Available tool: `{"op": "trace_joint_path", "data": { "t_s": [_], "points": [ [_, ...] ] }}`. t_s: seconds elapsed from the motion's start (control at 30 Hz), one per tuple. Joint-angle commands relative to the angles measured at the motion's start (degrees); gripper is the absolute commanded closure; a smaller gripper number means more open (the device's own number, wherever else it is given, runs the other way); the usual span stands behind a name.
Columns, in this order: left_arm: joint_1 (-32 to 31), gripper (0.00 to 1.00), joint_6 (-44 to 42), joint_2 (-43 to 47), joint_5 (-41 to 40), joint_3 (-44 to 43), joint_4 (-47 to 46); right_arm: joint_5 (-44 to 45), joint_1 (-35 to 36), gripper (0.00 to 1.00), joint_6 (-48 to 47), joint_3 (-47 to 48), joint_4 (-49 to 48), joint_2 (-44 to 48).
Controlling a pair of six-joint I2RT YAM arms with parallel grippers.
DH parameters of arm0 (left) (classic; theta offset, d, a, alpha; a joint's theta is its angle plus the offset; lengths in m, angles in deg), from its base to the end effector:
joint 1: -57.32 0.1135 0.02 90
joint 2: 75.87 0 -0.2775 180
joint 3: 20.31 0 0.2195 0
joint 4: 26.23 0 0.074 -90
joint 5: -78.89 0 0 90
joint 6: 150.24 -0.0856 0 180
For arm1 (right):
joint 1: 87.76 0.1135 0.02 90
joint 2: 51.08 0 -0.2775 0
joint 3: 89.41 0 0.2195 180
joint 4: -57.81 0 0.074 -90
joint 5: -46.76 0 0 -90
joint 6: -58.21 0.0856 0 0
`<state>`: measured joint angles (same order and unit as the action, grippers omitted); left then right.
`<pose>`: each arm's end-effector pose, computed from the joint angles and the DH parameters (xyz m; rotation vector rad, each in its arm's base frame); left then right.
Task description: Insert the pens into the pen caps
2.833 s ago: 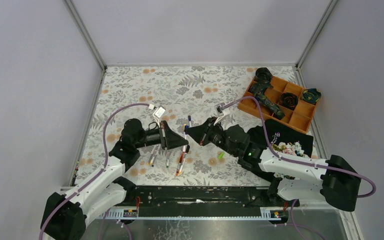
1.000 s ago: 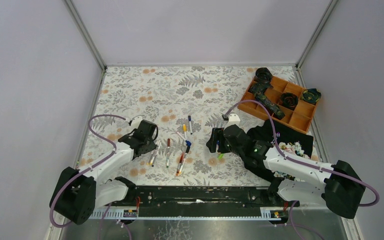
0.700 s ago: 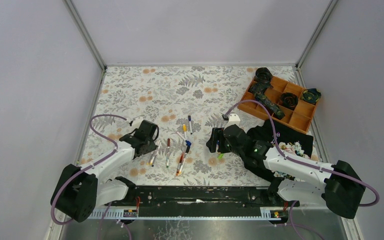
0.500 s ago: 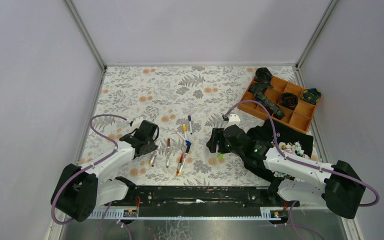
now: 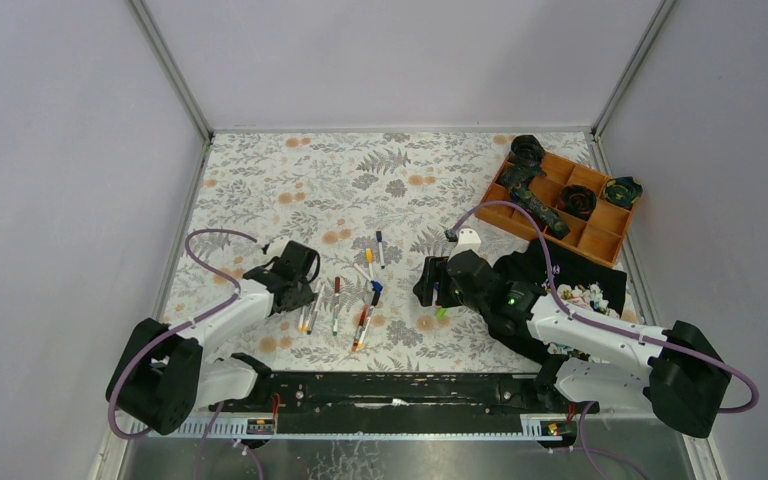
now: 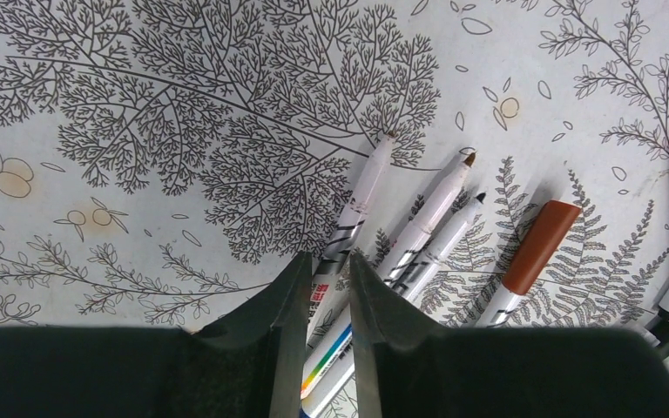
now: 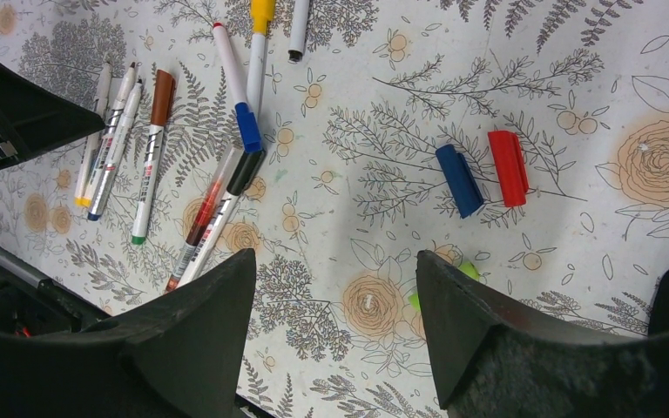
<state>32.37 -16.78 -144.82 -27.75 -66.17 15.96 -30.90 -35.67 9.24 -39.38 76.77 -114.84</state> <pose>0.1803 -0.0569 0.1447 -0.5053 2.5776 -0.0059 0.1639 0.1806 0.2252 -0.0831 2.2132 0.7129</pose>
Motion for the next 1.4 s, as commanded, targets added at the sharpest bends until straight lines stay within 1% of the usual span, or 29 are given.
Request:
{"op": "trace_joint_path", "data": {
  "t_s": [0.0, 0.1, 0.13, 0.3, 0.4, 0.47, 0.57, 0.67, 0.77, 0.8, 0.83, 0.93, 1.0, 1.07, 1.2, 1.37],
  "points": [
    [0.43, 0.79, -0.44, -0.28, -0.19, -0.72, -0.05, -0.12, -0.24, 0.27, 0.62, 0.1, -2.01, 1.43],
    [0.43, 0.8, -0.4, -0.79, -0.07, -0.76, -0.06, -0.13, -0.29, 0.27, 0.7, 0.1, -2.12, 1.45],
    [0.42, 0.82, -0.29, -0.9, -0.01, -0.84, 0.03, -0.21, -0.26, 0.27, 0.7, 0.1, -2.2, 1.44],
    [0.47, 1.0, -0.26, -0.49, -0.13, -0.84, 0.02, -0.51, -0.24, 0.27, 0.99, 0.28, -2.13, 1.89],
    [0.43, 1.0, -1.36, 1.52, 0.19, -0.85, -1.0, -1.25, -0.25, 0.26, 1.24, 0.64, -2.19, 2.53],
    [0.3, 1.0, -2.92, 3.94, 1.97, -0.94, -2.51, -2.37, -0.41, 0.25, 1.59, 1.08, -2.43, 2.97],
    [-0.17, 1.0, -5.18, 8.91, 8.41, -0.5, -6.93, -5.67, -1.13, 0.24, 2.48, 1.8, -3.71, 3.52],
    [-2.24, 1.0, -6.88, 13.76, 15.99, 0.53, -12.92, -10.47, -2.33, 0.23, 3.51, 3.16, -5.54, 3.77],
    [-4.9, 1.0, -9.08, 17.63, 27.32, 1.74, -20.5, -15.62, -3.42, 0.22, 4.66, 5.34, -7.01, 3.22],
    [-5.68, 1.0, -9.02, 18.6, 32.29, 2.03, -23.29, -17.13, -3.62, 0.22, 5.05, 6.18, -7.52, 2.97],
    [-6.52, 1.0, -8.57, 19.43, 35.53, 2.27, -25.64, -18.6, -3.8, 0.22, 5.56, 7.09, -7.85, 2.69],
    [-8.73, 1.0, -7.13, 20.3, 41.63, 1.9, -29.57, -21.78, -4.09, 0.23, 7.27, 9.04, -9.52, 1.92],
    [-10.4, 1.0, -6.78, 20.2, 43.29, 1.18, -30.28, -23.3, -4.08, 0.3, 8.2, 10.19, -10.5, 1.36],
    [-12.18, 1.0, -6.56, 20.13, 44.15, 0.6, -30.77, -24.46, -4.1, 0.34, 8.92, 11.14, -11.35, 0.7],
    [-14.74, 1.0, -5.33, 19.9, 45.21, 0.16, -32.2, -26.65, -4.12, 0.36, 9.78, 12.37, -12.83, -0.93],
    [-15.65, 1.0, -3.3, 20.54, 45.1, 1.09, -35.93, -26.46, -4.09, 0.41, 9.68, 12.35, -11.05, -2.63]
  ]
}}
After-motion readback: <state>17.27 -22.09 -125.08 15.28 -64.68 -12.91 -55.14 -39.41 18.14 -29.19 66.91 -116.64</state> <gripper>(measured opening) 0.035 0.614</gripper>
